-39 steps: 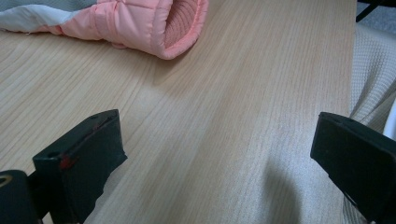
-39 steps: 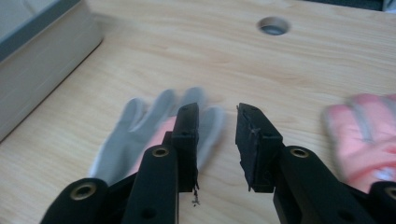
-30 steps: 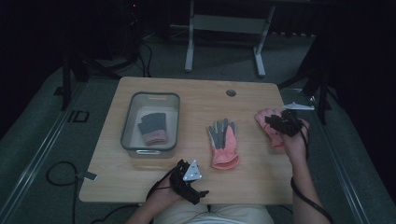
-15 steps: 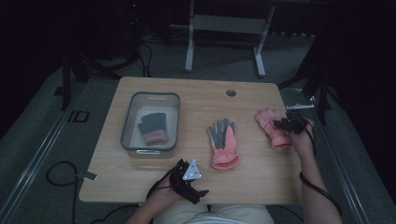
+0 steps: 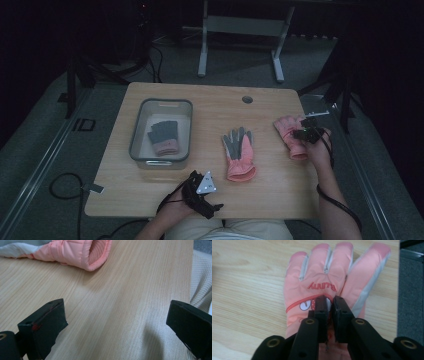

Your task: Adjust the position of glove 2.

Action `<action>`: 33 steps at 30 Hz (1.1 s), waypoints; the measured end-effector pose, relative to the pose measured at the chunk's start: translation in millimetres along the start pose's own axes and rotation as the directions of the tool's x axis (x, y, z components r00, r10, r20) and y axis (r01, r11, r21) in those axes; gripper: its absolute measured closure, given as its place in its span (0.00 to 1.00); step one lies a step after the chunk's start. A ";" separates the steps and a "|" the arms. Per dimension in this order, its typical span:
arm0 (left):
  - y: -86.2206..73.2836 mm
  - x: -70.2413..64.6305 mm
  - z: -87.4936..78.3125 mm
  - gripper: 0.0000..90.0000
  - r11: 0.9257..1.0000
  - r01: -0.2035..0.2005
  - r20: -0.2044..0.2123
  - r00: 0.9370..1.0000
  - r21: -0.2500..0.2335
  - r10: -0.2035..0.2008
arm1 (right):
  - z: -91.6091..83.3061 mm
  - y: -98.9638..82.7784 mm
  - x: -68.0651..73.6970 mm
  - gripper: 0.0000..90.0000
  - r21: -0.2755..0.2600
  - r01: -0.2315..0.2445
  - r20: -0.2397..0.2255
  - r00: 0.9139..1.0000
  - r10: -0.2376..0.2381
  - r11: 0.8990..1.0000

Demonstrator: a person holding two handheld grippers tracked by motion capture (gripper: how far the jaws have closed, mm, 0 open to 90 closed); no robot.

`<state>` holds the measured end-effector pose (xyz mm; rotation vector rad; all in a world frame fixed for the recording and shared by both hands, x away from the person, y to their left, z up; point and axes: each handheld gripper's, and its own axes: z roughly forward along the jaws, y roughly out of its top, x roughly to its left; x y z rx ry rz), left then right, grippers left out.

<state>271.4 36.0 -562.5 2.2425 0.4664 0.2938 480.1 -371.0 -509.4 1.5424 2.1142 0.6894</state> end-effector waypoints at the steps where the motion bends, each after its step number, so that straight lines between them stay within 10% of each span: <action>1: -0.1 0.2 -0.3 0.02 1.000 0.002 0.003 1.000 -0.003 -0.002 | -3.4 1.1 0.7 0.94 -0.005 -0.010 -0.002 1.000 0.010 1.000; 18: -0.1 -1.6 -0.2 0.02 1.000 -0.010 0.007 1.000 -0.002 0.010 | -87.6 -11.5 70.2 0.94 -0.153 -0.081 -0.078 0.994 0.070 0.985; 25: 0.4 -2.9 0.4 0.02 1.000 -0.008 0.005 1.000 -0.005 0.008 | -83.0 -26.6 96.5 0.94 -0.131 -0.051 -0.074 0.996 0.042 0.990; 33: 0.2 -2.9 0.5 0.02 1.000 -0.008 0.009 1.000 -0.002 0.008 | -51.4 -38.7 91.3 0.93 -0.059 -0.082 -0.081 0.994 0.077 0.995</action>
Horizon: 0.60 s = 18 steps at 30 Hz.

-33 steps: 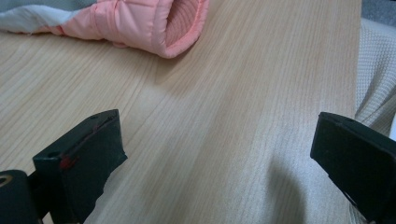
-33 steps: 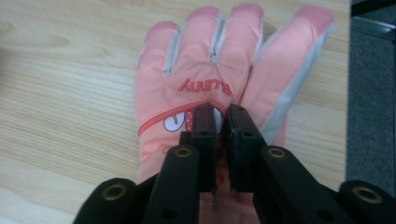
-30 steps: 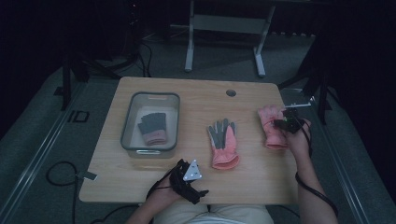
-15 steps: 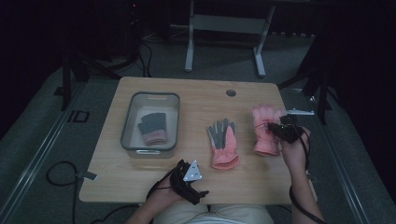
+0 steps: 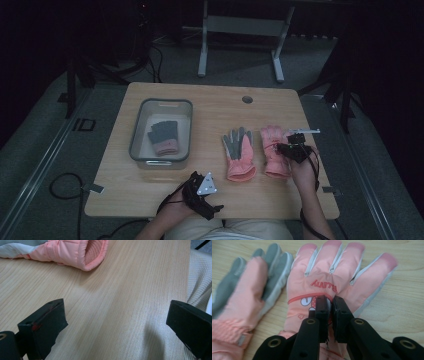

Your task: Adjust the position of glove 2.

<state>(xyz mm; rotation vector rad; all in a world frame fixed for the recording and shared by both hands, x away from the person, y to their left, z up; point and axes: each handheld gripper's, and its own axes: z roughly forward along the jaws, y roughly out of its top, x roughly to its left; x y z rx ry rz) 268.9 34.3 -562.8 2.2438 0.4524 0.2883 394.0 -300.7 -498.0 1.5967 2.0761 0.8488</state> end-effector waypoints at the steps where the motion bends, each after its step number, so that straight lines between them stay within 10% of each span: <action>1: 0.1 0.0 -0.3 0.02 1.000 0.000 0.000 1.000 -0.001 0.000 | 2.9 -0.7 -1.0 0.93 0.006 0.004 0.004 1.000 -0.004 1.000; 11: -0.1 0.2 -0.2 0.02 1.000 -0.002 0.001 1.000 0.003 0.002 | 16.2 -2.4 -4.8 0.86 0.039 0.017 -0.006 1.000 -0.016 0.999; 18: 0.0 0.8 -0.5 0.02 1.000 -0.004 0.001 1.000 0.003 0.004 | -3.4 13.5 -5.0 0.74 0.023 0.142 -0.048 0.989 -0.141 0.990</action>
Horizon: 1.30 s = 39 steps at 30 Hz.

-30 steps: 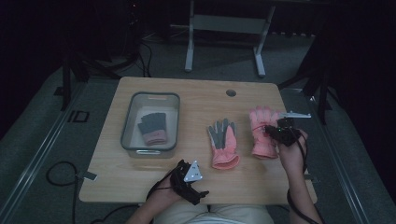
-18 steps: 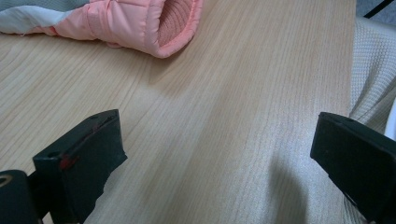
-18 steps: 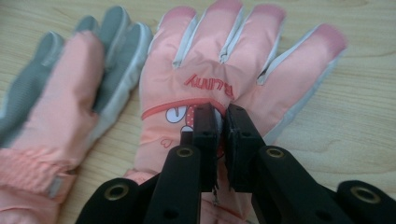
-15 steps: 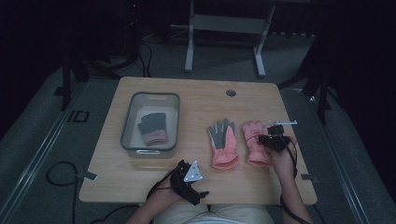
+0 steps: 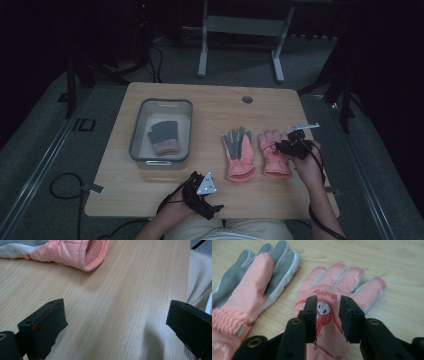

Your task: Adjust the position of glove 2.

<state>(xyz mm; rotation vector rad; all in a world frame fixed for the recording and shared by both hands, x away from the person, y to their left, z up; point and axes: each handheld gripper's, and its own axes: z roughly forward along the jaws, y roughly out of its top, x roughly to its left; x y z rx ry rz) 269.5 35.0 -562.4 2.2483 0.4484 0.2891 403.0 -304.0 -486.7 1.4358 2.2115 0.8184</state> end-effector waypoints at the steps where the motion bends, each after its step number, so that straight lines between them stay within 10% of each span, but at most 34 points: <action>1: -0.1 -0.2 0.3 0.02 1.000 -0.001 -0.001 1.000 0.000 0.001 | -0.7 0.9 0.0 0.72 0.007 0.022 0.004 1.000 -0.022 1.000; 23: -0.6 -0.4 1.2 0.02 1.000 -0.006 -0.003 1.000 0.004 0.006 | 30.6 -20.2 -3.4 0.51 0.042 0.074 -0.051 0.996 -0.072 0.996; 31: -0.8 -0.6 1.5 0.02 1.000 -0.008 -0.006 1.000 0.007 0.008 | 27.0 -21.2 -5.2 0.89 0.025 -0.023 -0.047 0.999 0.024 0.999; 39: -0.5 -0.6 1.7 0.02 1.000 -0.006 -0.007 1.000 0.002 0.006 | -1.0 -6.4 -5.4 0.95 -0.052 -0.078 -0.009 0.997 0.078 0.996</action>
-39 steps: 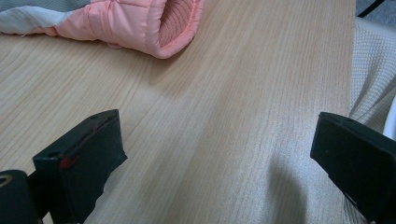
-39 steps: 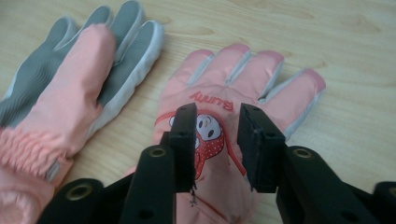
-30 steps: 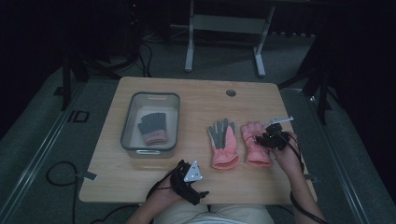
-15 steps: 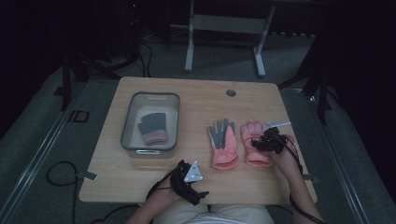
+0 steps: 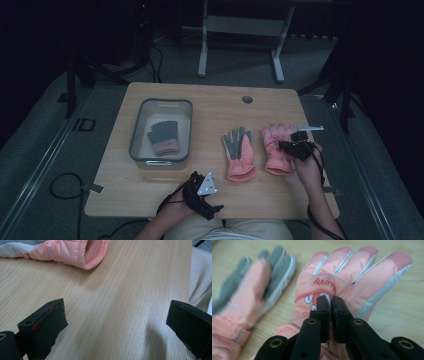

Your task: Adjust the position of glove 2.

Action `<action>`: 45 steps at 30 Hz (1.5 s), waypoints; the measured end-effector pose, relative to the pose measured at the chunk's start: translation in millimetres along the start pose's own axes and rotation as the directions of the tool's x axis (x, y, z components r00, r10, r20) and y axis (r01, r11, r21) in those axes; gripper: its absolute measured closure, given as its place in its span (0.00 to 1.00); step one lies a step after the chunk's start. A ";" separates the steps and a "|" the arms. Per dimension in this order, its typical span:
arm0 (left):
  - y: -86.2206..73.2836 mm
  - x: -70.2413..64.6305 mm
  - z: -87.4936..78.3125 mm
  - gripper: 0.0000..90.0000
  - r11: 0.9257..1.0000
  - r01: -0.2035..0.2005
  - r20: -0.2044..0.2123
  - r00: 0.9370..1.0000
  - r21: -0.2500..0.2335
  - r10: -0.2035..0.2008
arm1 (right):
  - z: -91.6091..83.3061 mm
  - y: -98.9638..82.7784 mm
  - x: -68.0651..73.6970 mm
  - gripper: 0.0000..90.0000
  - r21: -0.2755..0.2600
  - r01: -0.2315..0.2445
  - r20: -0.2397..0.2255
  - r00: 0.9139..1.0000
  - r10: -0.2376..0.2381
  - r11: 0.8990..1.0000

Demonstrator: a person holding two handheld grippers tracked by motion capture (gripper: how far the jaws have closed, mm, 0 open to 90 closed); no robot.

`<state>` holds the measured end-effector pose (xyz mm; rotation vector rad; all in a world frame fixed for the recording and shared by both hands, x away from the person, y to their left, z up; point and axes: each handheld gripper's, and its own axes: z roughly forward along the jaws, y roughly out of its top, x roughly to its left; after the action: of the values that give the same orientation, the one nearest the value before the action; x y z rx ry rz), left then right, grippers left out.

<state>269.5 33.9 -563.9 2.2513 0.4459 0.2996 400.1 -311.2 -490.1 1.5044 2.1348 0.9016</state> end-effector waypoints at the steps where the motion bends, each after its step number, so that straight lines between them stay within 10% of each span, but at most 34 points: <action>1: 0.0 0.0 0.0 0.02 1.000 0.001 -0.001 1.000 -0.001 -0.001 | -4.8 3.3 0.9 0.95 -0.012 0.000 -0.001 1.000 0.000 1.000; 17: -0.2 -0.3 0.2 0.02 1.000 -0.001 -0.002 1.000 -0.007 0.001 | -52.9 59.6 73.0 0.96 -0.165 0.103 0.008 0.995 -0.104 0.981; 29: -0.3 0.0 -0.4 0.02 1.000 0.000 0.001 1.000 -0.009 0.000 | -46.5 66.7 138.6 0.95 -0.127 0.168 -0.046 0.983 -0.175 0.978; 45: -0.1 0.0 -0.7 0.02 1.000 -0.012 0.001 1.000 0.001 0.012 | -4.6 39.1 142.4 0.95 0.004 0.171 -0.011 0.985 -0.170 0.985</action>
<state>269.2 34.4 -563.5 2.2555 0.4322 0.3046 373.3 -171.1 -451.7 1.2977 2.2348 0.8460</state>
